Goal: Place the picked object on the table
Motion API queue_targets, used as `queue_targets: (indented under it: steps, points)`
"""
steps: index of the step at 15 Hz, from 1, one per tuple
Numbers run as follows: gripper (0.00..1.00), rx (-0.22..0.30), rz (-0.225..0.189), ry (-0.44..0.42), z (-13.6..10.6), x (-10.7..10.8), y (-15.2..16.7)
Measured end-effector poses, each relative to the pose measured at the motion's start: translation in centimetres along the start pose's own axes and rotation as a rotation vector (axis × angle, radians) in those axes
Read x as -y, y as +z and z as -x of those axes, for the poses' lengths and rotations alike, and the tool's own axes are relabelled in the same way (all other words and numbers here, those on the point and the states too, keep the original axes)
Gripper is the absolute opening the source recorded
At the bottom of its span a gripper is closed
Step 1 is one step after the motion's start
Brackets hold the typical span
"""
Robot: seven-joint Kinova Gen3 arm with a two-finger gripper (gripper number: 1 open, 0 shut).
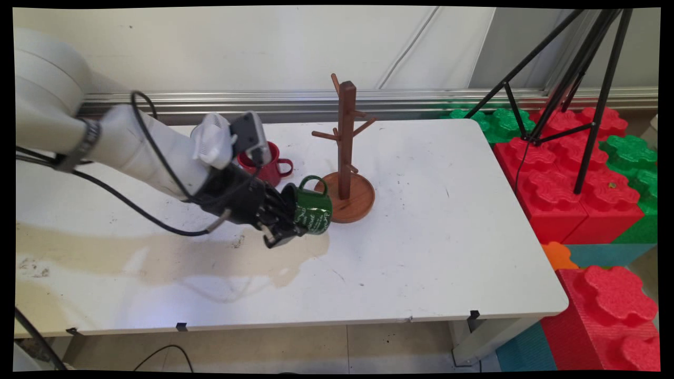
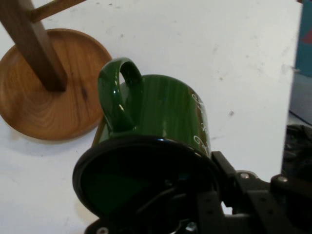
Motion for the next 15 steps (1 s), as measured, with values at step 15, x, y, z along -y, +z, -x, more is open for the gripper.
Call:
queue_targets:
  steps: [15]
  points:
    - [0.0,0.316,-0.128,0.189,0.4,2.2,-9.7]
